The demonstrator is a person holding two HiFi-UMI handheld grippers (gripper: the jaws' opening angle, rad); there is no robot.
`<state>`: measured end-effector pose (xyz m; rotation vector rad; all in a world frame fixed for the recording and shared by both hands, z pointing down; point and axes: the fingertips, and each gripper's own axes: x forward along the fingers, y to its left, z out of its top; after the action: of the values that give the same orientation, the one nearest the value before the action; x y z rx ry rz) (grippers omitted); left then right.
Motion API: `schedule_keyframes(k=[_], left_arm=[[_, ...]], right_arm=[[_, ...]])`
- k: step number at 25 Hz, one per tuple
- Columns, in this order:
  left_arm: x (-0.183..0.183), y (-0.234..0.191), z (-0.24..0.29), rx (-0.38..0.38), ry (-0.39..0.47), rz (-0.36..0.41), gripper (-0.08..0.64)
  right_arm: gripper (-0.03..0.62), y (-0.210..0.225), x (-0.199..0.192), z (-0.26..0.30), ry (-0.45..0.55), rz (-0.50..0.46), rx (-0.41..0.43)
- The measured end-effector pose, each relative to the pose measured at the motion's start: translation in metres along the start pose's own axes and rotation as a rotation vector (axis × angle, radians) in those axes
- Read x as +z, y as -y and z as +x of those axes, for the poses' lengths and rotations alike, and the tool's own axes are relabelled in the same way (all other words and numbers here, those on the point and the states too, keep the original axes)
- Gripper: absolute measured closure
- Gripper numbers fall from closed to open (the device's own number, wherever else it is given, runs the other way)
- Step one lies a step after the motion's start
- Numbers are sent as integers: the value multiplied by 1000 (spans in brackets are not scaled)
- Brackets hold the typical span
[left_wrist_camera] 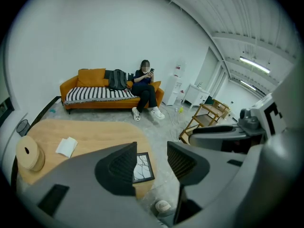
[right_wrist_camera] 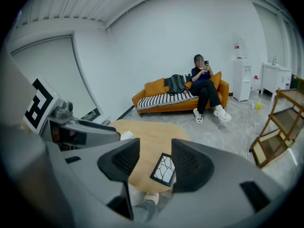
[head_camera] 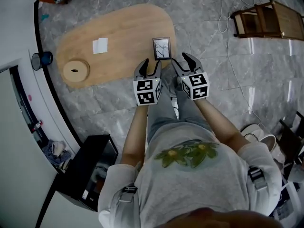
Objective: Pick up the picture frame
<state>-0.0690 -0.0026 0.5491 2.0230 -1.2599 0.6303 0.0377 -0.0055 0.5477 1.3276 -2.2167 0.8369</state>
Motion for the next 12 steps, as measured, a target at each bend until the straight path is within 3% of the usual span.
schedule_keyframes(k=[12], left_arm=[[-33, -26, 59, -8, -44, -18, 365]], right_arm=[[402, 22, -40, 54, -32, 47, -22]])
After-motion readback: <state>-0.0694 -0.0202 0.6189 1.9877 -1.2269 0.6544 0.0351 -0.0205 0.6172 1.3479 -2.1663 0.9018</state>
